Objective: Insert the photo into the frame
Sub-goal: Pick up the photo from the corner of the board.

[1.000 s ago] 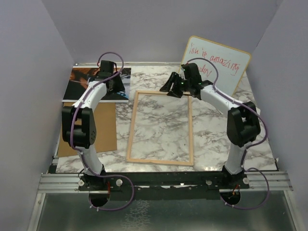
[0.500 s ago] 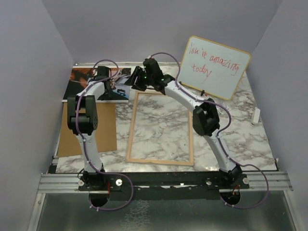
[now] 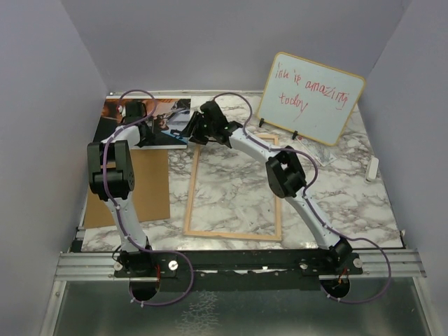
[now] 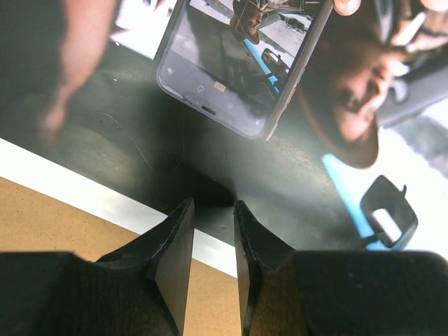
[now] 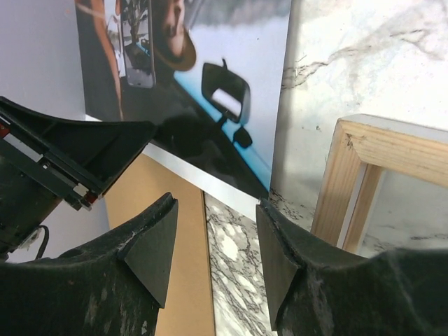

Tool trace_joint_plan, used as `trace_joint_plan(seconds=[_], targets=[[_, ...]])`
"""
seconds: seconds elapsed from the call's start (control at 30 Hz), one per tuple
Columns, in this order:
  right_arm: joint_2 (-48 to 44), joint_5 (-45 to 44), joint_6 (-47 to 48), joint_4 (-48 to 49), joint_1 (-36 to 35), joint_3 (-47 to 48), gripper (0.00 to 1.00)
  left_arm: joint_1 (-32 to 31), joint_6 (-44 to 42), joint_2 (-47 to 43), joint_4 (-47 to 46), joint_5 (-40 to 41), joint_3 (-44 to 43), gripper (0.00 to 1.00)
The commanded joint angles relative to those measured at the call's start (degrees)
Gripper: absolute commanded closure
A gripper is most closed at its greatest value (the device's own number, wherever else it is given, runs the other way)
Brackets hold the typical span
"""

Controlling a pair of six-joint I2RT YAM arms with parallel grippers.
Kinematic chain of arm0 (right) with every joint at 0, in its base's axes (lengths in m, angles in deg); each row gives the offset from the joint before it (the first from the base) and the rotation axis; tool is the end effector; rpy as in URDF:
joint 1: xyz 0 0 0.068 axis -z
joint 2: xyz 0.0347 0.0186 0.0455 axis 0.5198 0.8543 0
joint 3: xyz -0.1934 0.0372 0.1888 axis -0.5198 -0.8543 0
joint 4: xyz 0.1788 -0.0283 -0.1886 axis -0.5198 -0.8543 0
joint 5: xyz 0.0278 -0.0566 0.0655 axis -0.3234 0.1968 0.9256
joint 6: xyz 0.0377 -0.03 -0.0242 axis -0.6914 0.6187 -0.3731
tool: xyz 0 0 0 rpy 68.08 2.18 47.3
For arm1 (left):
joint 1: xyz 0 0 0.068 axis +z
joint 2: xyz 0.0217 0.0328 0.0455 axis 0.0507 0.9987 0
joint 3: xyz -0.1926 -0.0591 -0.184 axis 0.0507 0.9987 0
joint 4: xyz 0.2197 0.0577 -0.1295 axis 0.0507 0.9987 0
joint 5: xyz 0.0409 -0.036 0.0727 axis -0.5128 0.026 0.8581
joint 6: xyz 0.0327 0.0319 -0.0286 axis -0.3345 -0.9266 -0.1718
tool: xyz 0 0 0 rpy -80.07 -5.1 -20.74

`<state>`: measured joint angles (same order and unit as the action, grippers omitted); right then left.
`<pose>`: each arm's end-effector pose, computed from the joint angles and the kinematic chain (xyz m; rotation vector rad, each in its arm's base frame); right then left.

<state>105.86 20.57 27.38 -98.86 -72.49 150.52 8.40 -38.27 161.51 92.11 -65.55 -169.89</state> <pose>0.4443 0.3975 0.1653 0.1881 2.3581 1.1329 0.4381 0.0451 0.1643 -0.7408 2.3762 -0.0549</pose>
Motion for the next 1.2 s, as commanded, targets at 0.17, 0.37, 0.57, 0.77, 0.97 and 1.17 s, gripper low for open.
trace_joint_plan(seconds=[0.17,0.37,0.57,0.77,0.97,1.17], targets=[[2.95,-3.69,-0.02,-3.72,-0.84,1.41,0.48,-0.49,2.13,0.85,4.73,-7.53,9.69,0.7],[4.7,-9.89,0.05,-13.05,-0.64,4.56,0.48,-0.53,2.05,-0.26,4.44,-8.27,11.3,0.7],[6.81,-7.15,-1.51,-10.79,-0.25,4.7,0.47,-0.49,1.71,-1.2,4.42,-9.53,12.28,0.7],[10.65,-6.39,-3.6,-12.95,-0.72,11.12,0.48,-0.55,1.61,-1.65,4.44,-10.02,14.13,0.7],[9.28,-7.81,-4.81,-12.89,-0.84,6.35,0.45,-0.51,1.52,-1.88,4.43,-9.47,15.02,0.71],[7.78,1.97,-2.9,-1.59,-0.84,5.07,0.48,-0.5,1.43,-2.48,4.45,-9.72,15.83,0.71]])
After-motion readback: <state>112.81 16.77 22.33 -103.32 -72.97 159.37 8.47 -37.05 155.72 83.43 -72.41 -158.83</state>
